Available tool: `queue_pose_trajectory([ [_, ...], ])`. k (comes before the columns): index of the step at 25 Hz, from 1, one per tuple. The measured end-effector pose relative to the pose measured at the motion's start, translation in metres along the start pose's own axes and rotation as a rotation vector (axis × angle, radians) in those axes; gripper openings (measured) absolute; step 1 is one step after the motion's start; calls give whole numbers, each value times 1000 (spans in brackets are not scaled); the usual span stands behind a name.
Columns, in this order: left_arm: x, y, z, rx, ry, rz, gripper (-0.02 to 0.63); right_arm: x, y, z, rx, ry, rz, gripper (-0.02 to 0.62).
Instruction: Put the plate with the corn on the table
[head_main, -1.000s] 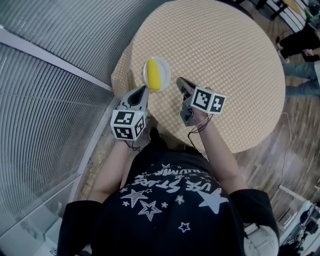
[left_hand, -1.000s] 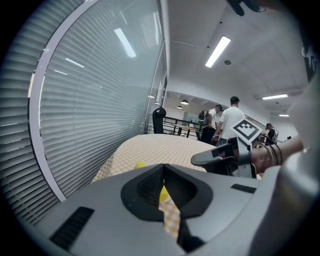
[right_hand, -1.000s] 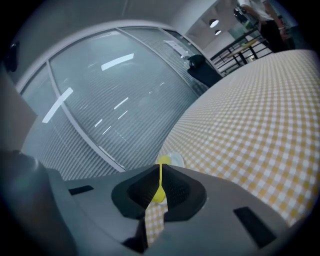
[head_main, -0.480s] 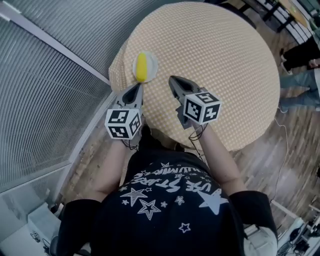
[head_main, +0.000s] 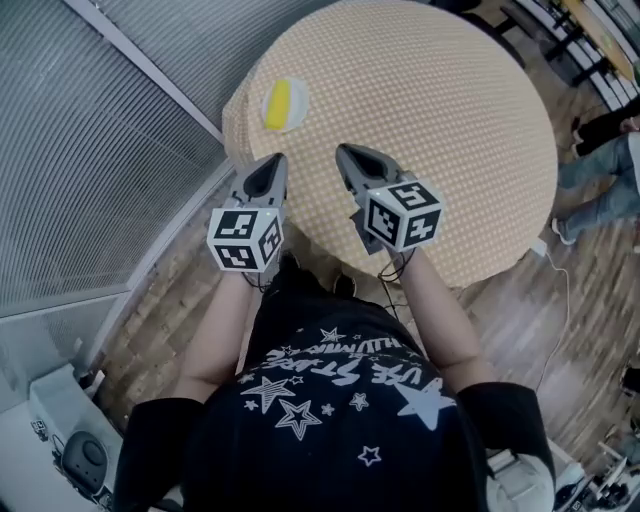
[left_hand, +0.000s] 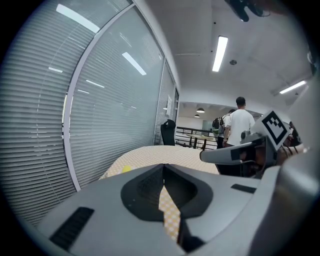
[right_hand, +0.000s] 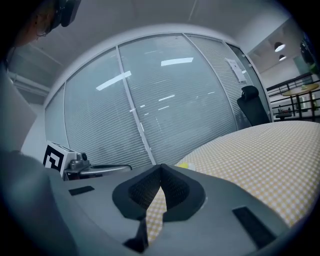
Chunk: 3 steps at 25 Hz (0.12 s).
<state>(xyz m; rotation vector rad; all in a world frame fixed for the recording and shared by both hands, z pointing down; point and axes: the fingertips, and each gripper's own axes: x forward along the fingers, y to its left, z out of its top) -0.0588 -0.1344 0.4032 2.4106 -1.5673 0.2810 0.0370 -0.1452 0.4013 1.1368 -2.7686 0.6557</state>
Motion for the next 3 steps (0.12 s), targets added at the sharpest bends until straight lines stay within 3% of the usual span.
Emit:
queue_pose_trajectory([
  [3, -14, -5, 1, 5, -5, 9, 6, -8, 13, -1, -14, 0, 10, 26],
])
